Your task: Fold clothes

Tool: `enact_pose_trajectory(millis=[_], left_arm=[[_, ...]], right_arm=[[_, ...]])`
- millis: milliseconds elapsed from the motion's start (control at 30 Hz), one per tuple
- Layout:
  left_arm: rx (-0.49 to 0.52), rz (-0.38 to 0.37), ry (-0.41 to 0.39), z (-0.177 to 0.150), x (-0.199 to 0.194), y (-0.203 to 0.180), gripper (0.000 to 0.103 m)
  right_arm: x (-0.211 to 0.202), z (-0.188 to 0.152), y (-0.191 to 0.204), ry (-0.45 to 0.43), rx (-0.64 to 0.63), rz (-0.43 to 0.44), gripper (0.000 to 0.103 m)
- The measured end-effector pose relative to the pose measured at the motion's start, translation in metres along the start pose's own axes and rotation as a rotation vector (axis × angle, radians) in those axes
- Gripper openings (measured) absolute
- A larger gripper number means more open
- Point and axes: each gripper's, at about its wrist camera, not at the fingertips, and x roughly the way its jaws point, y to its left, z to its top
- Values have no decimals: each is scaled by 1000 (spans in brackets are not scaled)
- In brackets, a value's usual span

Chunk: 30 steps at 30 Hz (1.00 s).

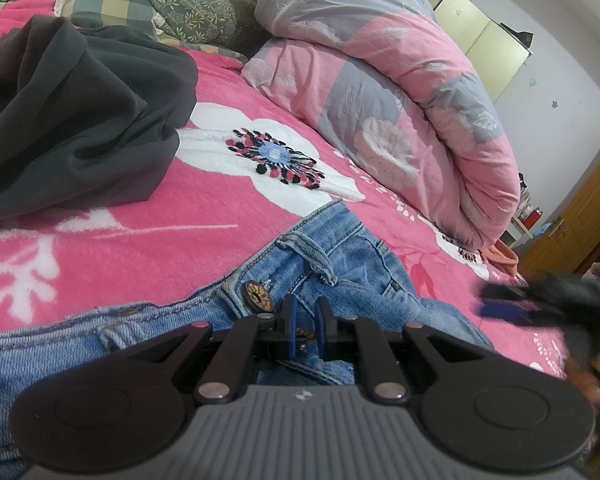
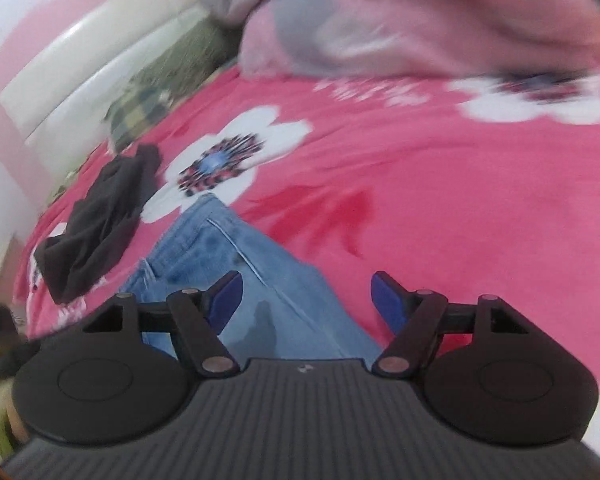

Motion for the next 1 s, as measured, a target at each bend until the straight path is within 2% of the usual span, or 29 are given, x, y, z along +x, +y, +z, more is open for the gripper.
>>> enact_pose_trajectory(millis=[133, 200, 300, 333, 367, 400, 433, 533, 667, 800, 900, 1000], left_arm=[[9, 5, 0, -1, 0, -1, 13], [13, 8, 1, -1, 0, -2, 13], [24, 15, 1, -2, 0, -4, 13], [28, 18, 0, -2, 0, -5, 12], [30, 19, 0, -2, 0, -6, 12], [31, 19, -1, -2, 0, -6, 13], [30, 18, -2, -2, 0, -6, 13], [25, 17, -4, -2, 0, -5, 13], [26, 23, -9, -2, 0, -6, 12], [30, 27, -11, -3, 0, -7, 12], [30, 24, -8, -2, 1, -6, 12], [32, 23, -9, -2, 1, -6, 12]], right_arm=[[68, 33, 12, 73, -48, 31, 71], [87, 32, 26, 118, -121, 64, 71], [95, 21, 46, 149, -254, 26, 71], [94, 17, 52, 152, -287, 13, 63], [93, 14, 57, 154, -314, -1, 45], [91, 13, 63, 152, -322, -15, 34], [90, 11, 68, 150, -331, -29, 26], [84, 6, 97, 115, -445, -122, 17], [70, 4, 134, -26, -653, -224, 15], [81, -4, 145, -86, -769, -283, 15], [107, -15, 135, -59, -809, -326, 15], [119, -16, 115, -69, -731, -309, 19]])
